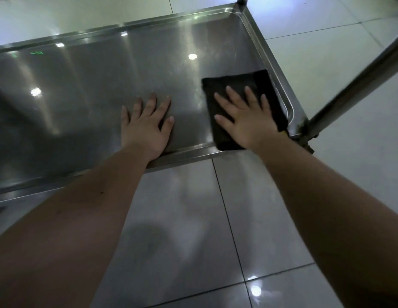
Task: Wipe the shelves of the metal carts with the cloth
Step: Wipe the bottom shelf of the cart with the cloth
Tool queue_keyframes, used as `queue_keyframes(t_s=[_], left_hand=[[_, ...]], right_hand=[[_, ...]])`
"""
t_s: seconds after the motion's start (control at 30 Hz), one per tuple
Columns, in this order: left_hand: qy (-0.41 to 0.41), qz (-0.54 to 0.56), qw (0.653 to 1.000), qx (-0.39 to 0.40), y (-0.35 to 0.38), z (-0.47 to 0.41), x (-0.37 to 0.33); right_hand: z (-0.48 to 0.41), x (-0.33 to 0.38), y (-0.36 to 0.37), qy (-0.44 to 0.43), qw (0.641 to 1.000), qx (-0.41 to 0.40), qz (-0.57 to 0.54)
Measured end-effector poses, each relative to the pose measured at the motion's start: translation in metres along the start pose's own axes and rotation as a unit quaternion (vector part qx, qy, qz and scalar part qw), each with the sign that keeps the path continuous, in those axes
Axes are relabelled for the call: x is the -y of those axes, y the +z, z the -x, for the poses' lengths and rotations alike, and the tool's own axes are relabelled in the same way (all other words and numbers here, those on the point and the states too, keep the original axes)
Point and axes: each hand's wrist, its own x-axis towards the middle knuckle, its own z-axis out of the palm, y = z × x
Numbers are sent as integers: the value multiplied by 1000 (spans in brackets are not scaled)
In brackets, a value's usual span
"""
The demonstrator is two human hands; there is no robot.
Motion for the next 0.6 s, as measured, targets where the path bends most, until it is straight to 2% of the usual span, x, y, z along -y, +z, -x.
queue_keyframes(t_s=[0.07,0.13,0.27,0.43,0.6], left_hand=[[-2,0,1000,2,1,0,-2],[-1,-4,1000,3,1,0,-5],[-5,-8,1000,5,-2,1,-8],[1,1,1000,-2,-1,4,-1],[8,-10,1000,-4,2,2,0]], right_hand=[[2,-41,-6,71,997,-5,10],[4,-56,-8,108,994,-3,27],[6,-23,-6,145,989,4,2],[46,47,7,85,996,16,-14],[47,48,10,51,999,4,-13]])
